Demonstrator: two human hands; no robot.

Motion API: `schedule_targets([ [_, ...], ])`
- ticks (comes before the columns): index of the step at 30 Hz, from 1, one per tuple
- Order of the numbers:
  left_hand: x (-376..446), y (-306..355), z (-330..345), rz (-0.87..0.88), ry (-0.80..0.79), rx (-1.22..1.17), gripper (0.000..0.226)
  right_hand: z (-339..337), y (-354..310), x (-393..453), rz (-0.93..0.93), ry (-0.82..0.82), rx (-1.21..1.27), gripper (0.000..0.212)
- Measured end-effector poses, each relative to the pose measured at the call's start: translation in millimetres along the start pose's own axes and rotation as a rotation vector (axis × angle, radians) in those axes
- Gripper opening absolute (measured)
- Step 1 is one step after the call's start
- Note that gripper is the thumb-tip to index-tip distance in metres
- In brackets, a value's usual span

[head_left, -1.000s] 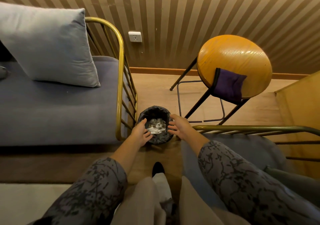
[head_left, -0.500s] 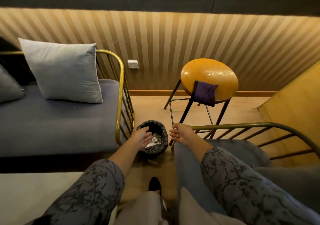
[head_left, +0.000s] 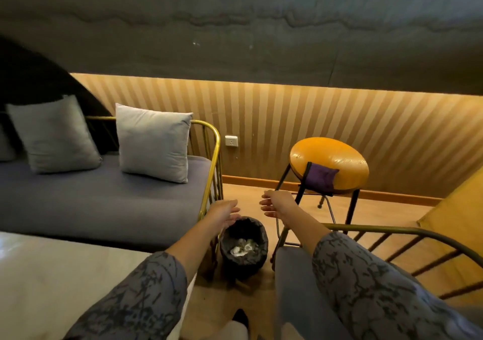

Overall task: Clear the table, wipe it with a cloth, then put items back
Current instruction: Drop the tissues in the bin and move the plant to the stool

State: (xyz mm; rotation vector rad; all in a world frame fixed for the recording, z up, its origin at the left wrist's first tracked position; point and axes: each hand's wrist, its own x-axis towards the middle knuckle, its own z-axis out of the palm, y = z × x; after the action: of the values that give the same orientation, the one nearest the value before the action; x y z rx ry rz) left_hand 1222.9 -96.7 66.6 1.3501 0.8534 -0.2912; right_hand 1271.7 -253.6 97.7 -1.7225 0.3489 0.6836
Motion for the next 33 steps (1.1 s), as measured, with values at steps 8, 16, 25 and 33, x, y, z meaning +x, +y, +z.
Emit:
schedule_targets([
  [8,-39,-51,-124,0.291,0.381,0.298,0.021,90,-1,-41,-0.374,-0.179,-0.603,0.032],
  [16,-129,-127,-257,0.255,0.750,0.344,0.046,233,26,-103,-0.717,-0.501,-1.047,0.047],
  [25,-275,-247,-386,0.133,1.041,0.256,0.051,396,87,-229,-0.974,-0.792,-1.163,0.055],
  [33,-421,-370,-466,0.086,1.205,0.178,0.049,488,188,-380,-1.166,-0.914,-1.008,0.046],
])
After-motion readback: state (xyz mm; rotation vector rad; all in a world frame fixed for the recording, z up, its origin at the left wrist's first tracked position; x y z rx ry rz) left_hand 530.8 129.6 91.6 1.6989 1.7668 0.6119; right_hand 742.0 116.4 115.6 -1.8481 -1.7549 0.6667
